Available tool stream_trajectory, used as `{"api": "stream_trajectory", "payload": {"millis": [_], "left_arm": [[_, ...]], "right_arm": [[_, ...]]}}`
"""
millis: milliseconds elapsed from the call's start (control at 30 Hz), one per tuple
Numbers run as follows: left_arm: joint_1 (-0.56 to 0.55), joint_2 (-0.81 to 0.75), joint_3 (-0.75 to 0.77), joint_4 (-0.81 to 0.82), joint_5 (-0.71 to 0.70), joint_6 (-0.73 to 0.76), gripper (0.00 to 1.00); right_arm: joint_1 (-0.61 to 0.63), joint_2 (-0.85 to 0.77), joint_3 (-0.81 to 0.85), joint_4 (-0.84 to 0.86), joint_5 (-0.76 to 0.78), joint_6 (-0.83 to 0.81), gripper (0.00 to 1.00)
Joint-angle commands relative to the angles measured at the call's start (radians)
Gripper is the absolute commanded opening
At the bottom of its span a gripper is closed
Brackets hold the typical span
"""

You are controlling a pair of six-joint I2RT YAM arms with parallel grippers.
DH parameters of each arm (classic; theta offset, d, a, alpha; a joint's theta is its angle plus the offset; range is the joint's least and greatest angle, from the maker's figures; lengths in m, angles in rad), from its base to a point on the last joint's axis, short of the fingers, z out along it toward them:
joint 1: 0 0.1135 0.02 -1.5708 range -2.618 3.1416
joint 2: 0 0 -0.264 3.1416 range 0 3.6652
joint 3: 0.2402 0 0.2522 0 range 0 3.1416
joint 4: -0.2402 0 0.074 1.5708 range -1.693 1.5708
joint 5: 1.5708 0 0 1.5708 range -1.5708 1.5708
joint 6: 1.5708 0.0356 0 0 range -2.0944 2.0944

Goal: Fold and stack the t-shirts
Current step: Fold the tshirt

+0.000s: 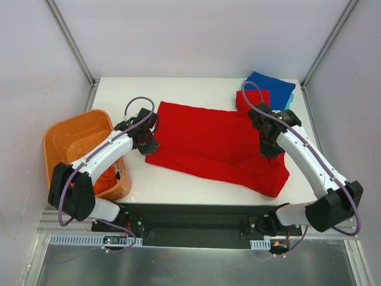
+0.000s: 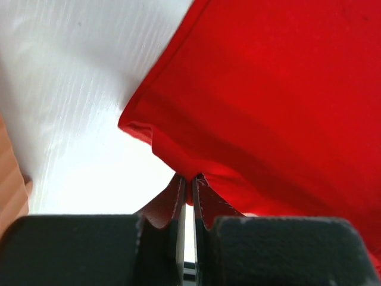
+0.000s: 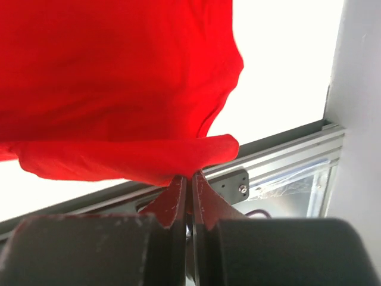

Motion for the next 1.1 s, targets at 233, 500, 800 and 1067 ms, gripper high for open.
{"api": "stream_trajectory", "payload": {"millis": [233, 500, 800, 1067], "left_arm": [[0.072, 0.225, 0.132, 0.061, 0.070, 0.076, 0.00], [0.103, 0.324, 0.186, 0.075, 0.074, 0.086, 0.03], [0.159, 0.363, 0.238, 0.075, 0.051, 0.114, 0.57], [0.149, 0.202, 0.222, 0.076, 0.107, 0.149, 0.99]], "right_arm": [[-0.077, 0.212, 0.156, 0.092, 0.062, -0.125, 0.01], [-0.106, 0.384, 0.232, 0.155, 0.087, -0.188, 0.01], [-0.138, 0.597, 0.418, 0.170, 0.052, -0.205, 0.25], [-0.144, 0.495, 0.400, 0.164, 0.059, -0.174, 0.97]]}}
